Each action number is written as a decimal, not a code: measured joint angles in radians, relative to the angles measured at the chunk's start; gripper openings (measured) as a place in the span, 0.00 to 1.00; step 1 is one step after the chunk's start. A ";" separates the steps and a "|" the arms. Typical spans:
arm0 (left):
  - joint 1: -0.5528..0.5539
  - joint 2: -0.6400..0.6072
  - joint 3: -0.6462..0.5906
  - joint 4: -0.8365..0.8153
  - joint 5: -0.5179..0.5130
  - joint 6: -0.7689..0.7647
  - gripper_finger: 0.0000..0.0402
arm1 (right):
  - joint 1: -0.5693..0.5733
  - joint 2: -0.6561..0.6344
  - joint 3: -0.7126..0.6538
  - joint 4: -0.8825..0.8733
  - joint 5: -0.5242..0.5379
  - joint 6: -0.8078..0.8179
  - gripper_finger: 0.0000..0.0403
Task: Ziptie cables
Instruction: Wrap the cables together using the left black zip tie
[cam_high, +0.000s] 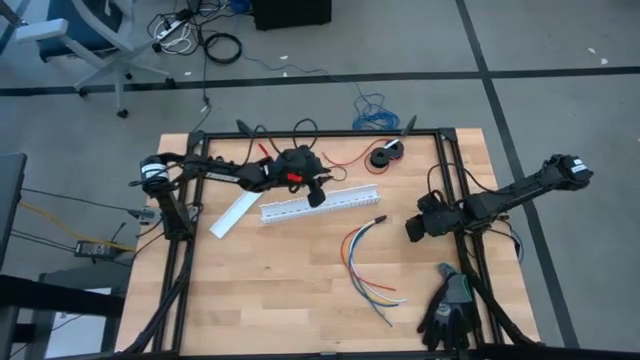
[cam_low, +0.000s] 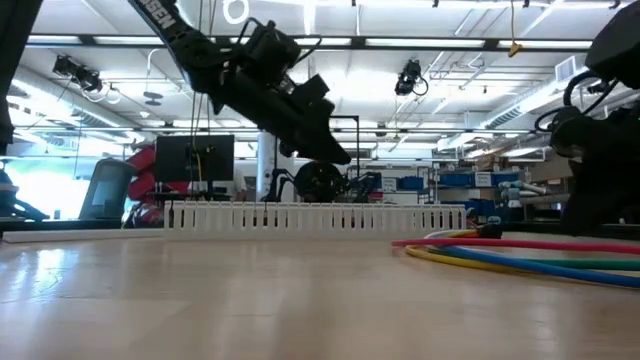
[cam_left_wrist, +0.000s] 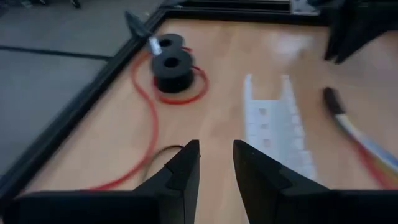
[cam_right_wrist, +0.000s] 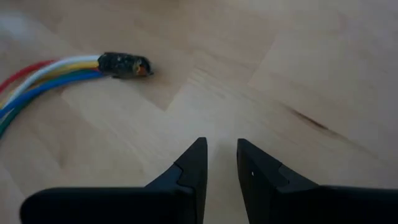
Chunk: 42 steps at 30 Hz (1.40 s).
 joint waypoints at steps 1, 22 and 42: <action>0.007 0.000 -0.009 -0.005 -0.014 0.013 0.26 | 0.014 0.000 0.000 -0.005 0.021 0.007 0.18; 0.238 0.003 -0.007 -0.358 0.057 -0.150 0.26 | 0.048 0.028 0.000 0.047 0.131 -0.010 0.19; 0.190 0.180 0.148 -0.532 -0.011 -0.343 0.26 | 0.048 0.030 0.000 0.059 0.182 -0.010 0.18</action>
